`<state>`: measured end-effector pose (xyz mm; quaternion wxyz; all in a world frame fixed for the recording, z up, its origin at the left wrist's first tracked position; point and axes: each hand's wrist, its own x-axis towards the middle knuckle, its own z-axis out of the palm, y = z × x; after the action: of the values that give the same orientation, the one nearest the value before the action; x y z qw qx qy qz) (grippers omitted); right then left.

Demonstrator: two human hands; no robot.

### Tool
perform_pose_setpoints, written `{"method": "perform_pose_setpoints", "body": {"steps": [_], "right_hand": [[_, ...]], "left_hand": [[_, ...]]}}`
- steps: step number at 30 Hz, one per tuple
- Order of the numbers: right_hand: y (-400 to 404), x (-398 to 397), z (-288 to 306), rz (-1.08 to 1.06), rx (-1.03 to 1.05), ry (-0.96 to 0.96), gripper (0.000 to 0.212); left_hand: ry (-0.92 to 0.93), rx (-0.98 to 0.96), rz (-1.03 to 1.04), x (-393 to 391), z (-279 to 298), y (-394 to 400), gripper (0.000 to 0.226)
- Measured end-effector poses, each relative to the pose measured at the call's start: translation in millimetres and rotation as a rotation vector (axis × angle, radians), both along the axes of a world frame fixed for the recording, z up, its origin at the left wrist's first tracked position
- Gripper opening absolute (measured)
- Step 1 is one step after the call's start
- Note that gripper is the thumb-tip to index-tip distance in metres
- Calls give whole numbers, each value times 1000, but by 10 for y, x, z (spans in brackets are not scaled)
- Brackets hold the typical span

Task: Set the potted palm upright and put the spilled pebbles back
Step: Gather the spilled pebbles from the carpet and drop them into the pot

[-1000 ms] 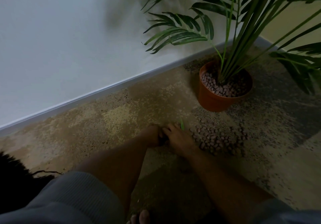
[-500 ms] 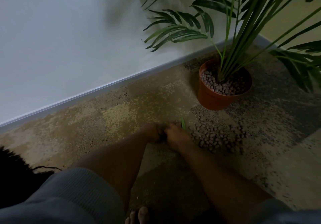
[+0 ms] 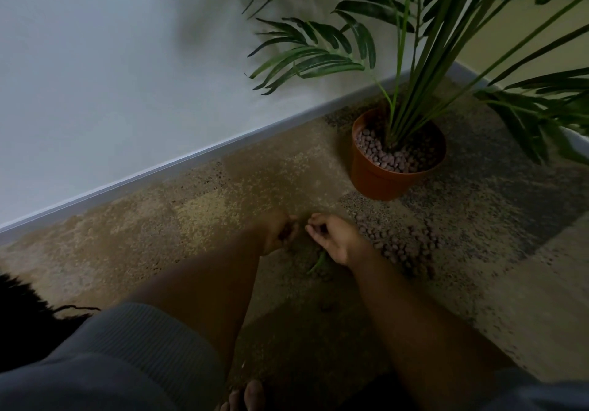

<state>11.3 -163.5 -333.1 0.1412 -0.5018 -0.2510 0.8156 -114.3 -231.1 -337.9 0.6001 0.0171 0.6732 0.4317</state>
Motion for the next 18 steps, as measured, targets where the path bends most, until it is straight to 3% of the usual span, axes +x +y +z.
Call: {"method": "perform_pose_setpoints", "body": {"steps": [4,9,12,14,18], "right_hand": [[123,64,127,-148,-97,90,21],[423,103,488,-275,-100,119,32],[595,138,722,-391,-85,253,32],[715,166,865,-447,-34,316,32],[945,262,1129,-582,30,358,34]], "left_hand": [[-123,89,263,26,160,194,35],[-113,156,402,60,508,586,36],[-241,265,481,102,757,802,33],[-289,352,486,202,930,942,27],[-247,452,370,438,1210,1279,35]]}}
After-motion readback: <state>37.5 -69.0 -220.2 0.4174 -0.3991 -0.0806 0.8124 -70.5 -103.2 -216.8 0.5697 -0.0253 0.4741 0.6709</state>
